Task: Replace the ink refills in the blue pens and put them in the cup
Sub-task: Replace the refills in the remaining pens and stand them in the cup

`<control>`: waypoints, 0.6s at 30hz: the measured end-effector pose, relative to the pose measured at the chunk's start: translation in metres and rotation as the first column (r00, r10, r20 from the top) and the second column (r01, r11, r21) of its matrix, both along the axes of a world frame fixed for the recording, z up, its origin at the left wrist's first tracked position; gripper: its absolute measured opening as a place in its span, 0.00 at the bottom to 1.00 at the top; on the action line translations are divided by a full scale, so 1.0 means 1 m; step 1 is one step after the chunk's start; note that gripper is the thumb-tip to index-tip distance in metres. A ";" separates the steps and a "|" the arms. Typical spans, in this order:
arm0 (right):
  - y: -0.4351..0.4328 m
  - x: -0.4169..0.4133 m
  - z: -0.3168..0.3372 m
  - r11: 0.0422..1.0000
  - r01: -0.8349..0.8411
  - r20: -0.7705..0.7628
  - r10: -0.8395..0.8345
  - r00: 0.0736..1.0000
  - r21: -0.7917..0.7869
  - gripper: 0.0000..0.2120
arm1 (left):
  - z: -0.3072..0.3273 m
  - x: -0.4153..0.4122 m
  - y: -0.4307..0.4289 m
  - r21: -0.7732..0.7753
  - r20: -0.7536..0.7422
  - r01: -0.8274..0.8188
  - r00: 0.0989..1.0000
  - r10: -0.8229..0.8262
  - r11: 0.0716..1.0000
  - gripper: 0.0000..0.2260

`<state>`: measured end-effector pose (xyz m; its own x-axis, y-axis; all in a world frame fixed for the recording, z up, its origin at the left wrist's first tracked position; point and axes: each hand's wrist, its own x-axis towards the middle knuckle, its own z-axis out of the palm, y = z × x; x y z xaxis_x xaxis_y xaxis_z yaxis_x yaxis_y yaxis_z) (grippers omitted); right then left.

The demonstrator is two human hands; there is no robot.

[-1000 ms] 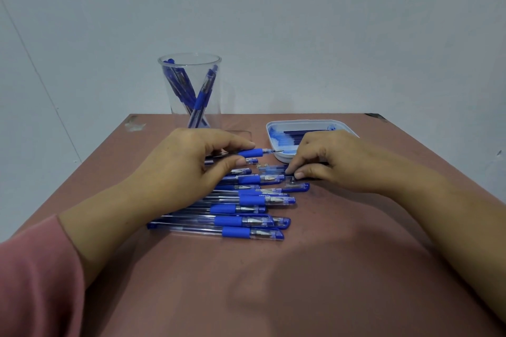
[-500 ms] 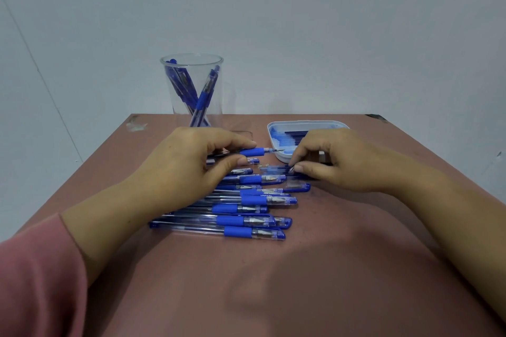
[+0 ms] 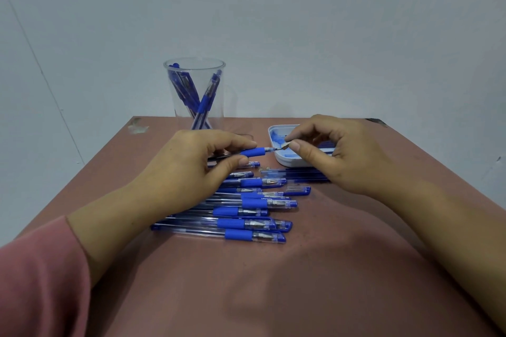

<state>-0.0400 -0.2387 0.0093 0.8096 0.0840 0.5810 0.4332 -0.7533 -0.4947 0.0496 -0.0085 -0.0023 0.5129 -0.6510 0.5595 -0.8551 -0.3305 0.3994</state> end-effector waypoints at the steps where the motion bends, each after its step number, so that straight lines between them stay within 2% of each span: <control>1: 0.000 0.001 -0.001 1.000 -0.005 -0.007 0.005 1.000 0.010 0.08 | 0.000 0.000 0.000 -0.009 -0.008 0.005 1.000 -0.005 1.000 0.13; 8: 0.002 0.003 -0.004 0.996 -0.044 -0.032 0.047 0.998 0.076 0.05 | -0.001 -0.001 -0.001 -0.036 -0.015 -0.003 1.000 0.003 0.999 0.13; 11: 0.003 0.003 -0.002 0.993 -0.064 -0.036 0.068 0.997 0.100 0.08 | 0.000 -0.002 -0.001 -0.054 -0.022 -0.003 1.000 0.002 0.999 0.13; 14: 0.006 0.002 -0.003 0.995 -0.072 -0.012 0.073 0.997 0.061 0.11 | 0.001 -0.005 -0.002 -0.036 -0.006 0.026 1.000 -0.026 0.999 0.14; 18: 0.009 0.004 -0.005 0.999 -0.054 0.018 0.054 0.998 -0.001 0.05 | 0.003 -0.006 -0.002 -0.022 0.049 0.032 0.998 -0.031 0.999 0.15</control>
